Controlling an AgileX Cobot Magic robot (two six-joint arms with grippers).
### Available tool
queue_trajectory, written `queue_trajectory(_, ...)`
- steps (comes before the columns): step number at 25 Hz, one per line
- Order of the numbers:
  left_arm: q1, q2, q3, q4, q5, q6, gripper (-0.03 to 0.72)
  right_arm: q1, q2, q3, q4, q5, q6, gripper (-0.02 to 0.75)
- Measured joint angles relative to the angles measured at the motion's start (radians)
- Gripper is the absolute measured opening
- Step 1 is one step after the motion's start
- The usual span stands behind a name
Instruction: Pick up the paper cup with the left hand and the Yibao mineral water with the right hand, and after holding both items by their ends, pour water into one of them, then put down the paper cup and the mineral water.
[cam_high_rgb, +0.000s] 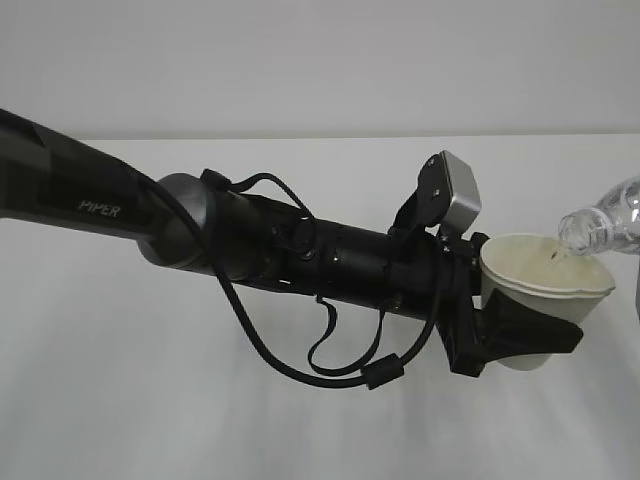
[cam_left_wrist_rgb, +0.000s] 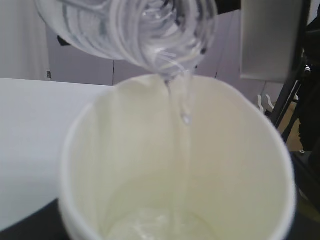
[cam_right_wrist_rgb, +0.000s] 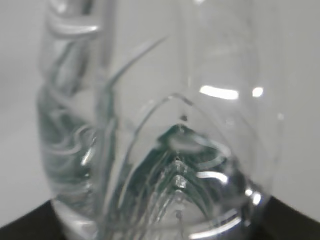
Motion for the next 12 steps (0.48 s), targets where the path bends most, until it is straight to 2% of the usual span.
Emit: queue_trajectory(12, 0.000, 0.000, 0.000, 0.001, 0.000, 0.000, 0.439, 0.000, 0.000, 0.000, 0.000, -0.005, -0.009, 0.445)
